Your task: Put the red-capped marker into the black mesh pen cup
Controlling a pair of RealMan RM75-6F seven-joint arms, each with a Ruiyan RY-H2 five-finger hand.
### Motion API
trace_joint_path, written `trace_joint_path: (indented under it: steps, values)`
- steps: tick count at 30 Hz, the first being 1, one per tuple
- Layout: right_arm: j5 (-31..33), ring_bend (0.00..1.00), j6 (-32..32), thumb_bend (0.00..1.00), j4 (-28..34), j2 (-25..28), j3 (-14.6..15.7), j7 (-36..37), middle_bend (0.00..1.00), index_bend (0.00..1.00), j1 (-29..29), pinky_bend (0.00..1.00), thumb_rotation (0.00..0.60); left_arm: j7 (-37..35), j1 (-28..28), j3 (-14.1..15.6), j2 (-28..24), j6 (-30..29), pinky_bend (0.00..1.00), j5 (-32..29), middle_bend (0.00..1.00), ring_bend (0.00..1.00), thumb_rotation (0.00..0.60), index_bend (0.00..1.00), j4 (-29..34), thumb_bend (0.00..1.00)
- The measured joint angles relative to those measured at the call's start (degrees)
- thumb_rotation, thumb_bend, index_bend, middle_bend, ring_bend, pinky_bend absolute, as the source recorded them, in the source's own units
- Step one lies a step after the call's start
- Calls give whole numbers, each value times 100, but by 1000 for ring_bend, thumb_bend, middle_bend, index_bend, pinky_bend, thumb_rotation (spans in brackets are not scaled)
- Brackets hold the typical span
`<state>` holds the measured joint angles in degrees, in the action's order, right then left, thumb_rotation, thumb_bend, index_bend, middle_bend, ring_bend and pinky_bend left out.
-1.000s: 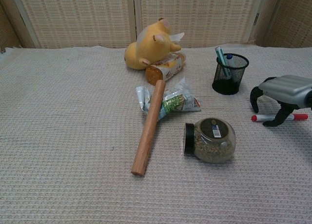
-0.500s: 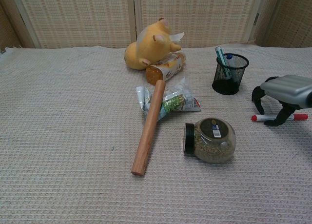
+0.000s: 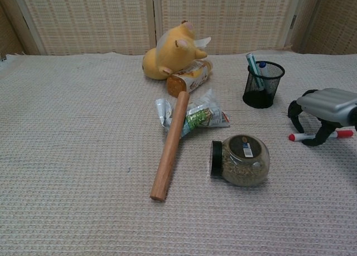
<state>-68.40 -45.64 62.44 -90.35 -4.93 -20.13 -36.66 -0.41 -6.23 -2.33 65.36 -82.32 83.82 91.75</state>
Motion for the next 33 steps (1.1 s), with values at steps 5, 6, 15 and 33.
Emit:
trace_joint_path:
  steps: [5, 6, 15, 33]
  values:
    - [-89, 206, -203, 252, 279, 136, -49, 112, 228, 629, 28, 77, 600, -15, 3, 2, -4, -16, 156, 21, 116, 39, 600, 211, 3, 585]
    - [-110, 206, -250, 252, 347, 180, -58, 126, 228, 629, 35, 77, 600, -13, 1, 4, -4, -15, 156, 25, 116, 38, 600, 211, 5, 586]
    - [-351, 230, -884, 252, 1324, 761, -288, 577, 228, 629, 164, 77, 600, 7, 3, 16, -11, -31, 157, 59, 116, 39, 600, 211, 39, 586]
    - [-816, 251, -1201, 262, 1580, 1252, -1186, 3951, 228, 635, -92, 81, 600, 91, 31, 39, -49, -130, 157, 152, 117, 39, 600, 211, 152, 586]
